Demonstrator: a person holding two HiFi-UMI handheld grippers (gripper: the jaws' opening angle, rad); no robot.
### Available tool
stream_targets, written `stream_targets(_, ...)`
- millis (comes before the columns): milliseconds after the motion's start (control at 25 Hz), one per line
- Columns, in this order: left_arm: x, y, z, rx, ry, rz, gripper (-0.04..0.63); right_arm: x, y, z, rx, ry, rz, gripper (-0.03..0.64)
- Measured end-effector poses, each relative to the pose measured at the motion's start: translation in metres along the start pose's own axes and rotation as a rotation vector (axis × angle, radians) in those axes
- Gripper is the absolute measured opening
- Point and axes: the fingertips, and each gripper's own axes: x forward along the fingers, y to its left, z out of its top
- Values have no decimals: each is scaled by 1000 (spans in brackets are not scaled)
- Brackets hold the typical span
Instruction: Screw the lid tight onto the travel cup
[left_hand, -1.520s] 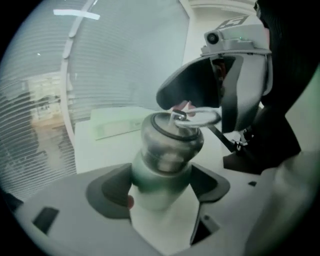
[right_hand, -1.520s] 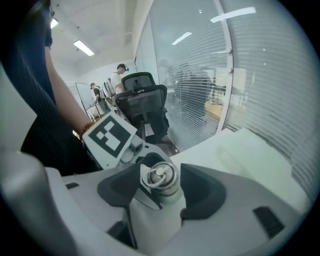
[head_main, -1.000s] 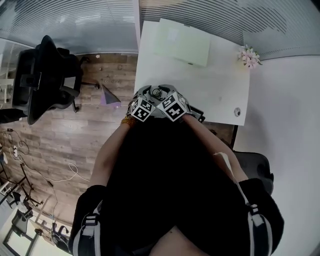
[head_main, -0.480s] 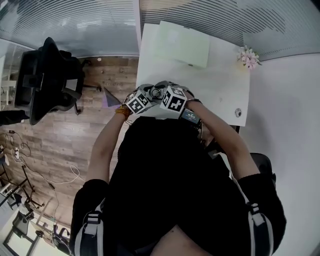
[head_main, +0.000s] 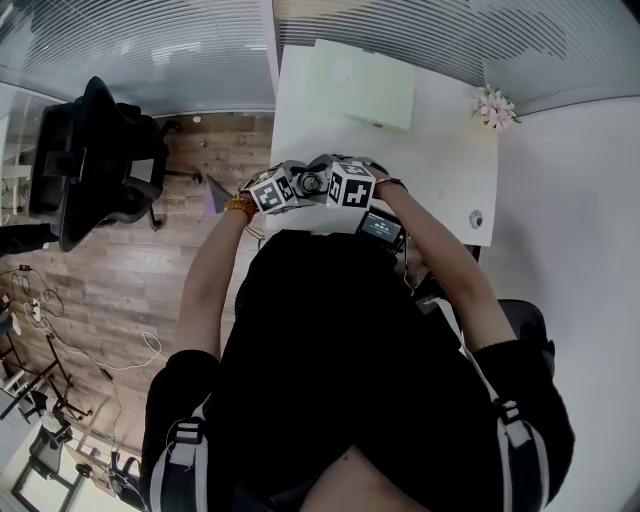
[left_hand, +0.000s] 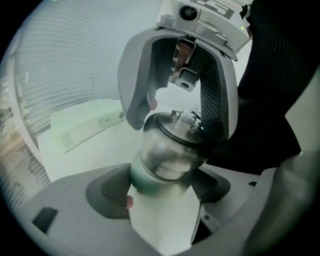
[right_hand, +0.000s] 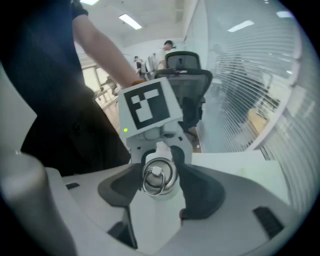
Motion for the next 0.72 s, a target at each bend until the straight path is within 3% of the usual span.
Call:
stream_targets(80,-1,3,0,-77,-50,93,370,-7,-9,-1,197,-116,-88,265)
stream_targets(160,-4,2,-2,-197,-75,209,370,-15,-15,-9,479,-231,-180,265)
stream_targets(240,-7,2,-5,-315,-88,334,370,-22,-14,-23,729,-283,-239,265)
stream_targets(320,-9,3,-7,-369,-93,418,370,-23,-7,-29,857,-290,-258,265)
stream_targets(440,-8,5,-5,-363,-87,427,370,-22,-3,-19,876,-273,-268,265)
stream_targets(720,-6,3,-3,-326,-68,433,370,-6,-6,-13,802,-157,-306,238)
